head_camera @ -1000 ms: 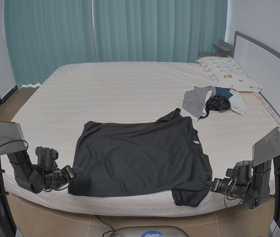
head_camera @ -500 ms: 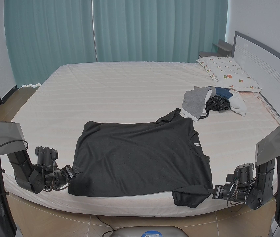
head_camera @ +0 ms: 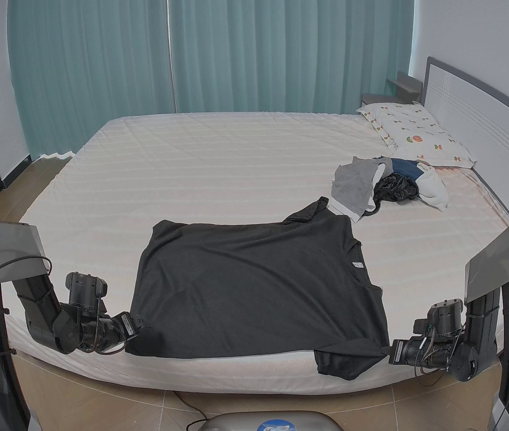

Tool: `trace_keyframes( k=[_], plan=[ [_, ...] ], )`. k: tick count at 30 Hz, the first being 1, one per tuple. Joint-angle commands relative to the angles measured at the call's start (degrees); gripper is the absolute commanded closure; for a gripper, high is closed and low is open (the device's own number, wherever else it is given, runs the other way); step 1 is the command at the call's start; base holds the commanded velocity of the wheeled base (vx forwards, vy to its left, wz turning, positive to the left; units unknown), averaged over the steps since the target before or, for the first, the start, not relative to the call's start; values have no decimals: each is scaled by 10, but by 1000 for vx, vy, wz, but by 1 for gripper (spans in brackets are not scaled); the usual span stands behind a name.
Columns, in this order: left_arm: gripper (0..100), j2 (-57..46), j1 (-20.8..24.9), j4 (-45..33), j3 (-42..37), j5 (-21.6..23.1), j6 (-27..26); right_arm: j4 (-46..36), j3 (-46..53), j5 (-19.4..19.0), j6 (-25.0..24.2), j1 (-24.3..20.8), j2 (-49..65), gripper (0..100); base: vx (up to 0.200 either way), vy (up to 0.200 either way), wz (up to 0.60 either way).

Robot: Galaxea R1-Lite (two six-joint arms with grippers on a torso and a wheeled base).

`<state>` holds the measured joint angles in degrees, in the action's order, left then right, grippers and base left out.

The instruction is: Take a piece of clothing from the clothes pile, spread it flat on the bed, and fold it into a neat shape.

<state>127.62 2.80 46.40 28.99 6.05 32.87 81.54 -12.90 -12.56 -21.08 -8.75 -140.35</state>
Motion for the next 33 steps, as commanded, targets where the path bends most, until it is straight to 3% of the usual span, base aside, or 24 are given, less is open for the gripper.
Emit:
trace_keyframes(
  k=[1,10,15,21,26,33],
  plan=[
    [0,8,1,1,-7,0,-9,2,0,-1,1,1,-3,100,0,0,0],
    [0,34,6,15,-17,-8,-51,3,0,-2,0,1,-3,100,0,0,0],
    [0,48,9,33,-27,-9,-108,4,0,-3,0,1,-4,100,0,0,0],
    [0,70,28,77,-28,-14,-121,4,0,-4,0,1,-4,100,0,0,0],
    [0,79,25,91,-39,-13,-174,4,0,-4,1,0,-4,100,0,0,0],
    [0,103,26,135,-39,-15,-191,4,0,-4,0,-1,-4,100,0,0,0]
  ],
)
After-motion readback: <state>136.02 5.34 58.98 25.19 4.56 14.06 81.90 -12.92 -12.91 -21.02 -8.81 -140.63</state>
